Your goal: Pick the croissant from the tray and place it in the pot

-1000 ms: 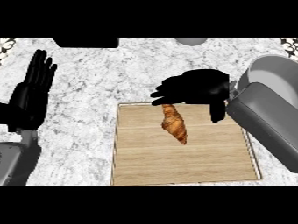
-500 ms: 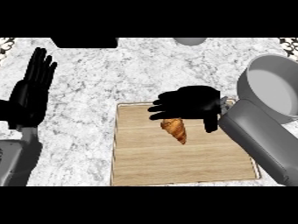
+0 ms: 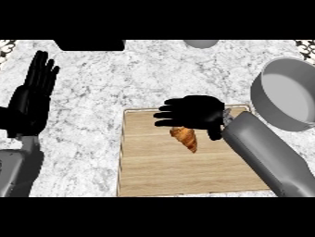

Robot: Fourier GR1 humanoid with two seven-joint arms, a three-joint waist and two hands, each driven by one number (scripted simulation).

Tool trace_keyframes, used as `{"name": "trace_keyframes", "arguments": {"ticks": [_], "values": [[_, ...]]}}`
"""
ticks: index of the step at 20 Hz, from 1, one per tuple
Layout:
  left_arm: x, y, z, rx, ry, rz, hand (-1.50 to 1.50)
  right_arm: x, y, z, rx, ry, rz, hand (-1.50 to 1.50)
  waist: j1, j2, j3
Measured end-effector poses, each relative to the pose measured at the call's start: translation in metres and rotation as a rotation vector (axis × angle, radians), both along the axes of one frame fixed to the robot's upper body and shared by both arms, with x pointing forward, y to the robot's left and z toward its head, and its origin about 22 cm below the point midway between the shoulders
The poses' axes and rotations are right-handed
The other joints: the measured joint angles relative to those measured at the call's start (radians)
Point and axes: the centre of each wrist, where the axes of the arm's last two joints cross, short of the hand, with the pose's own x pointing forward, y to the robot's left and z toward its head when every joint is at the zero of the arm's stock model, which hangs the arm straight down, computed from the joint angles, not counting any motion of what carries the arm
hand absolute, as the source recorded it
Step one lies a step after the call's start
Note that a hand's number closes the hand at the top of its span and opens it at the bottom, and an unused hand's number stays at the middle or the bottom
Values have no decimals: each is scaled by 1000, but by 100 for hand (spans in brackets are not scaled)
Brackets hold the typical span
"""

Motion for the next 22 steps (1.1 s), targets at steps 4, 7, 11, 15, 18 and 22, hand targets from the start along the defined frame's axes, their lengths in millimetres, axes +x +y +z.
{"name": "trace_keyframes", "arguments": {"ticks": [4,7,11,15,18,22], "values": [[-5,3,-8,-1,-3,-4,0,0,11,-15,-9,12,-16,-150,1,0,0],[-4,-4,-3,2,-2,-5,0,7,13,-26,-2,6,-11,-150,4,1,0],[1,-2,0,-1,-5,-7,0,8,25,-41,-9,14,4,-150,5,1,0],[-3,0,-2,-7,0,-4,0,6,33,-48,-23,16,29,150,5,-5,-3],[-1,7,6,-4,-2,-2,0,5,34,-50,-37,9,106,150,3,-7,-5],[-1,7,7,-4,-6,-5,0,1,40,-55,-13,-21,191,150,3,-14,-8]]}}
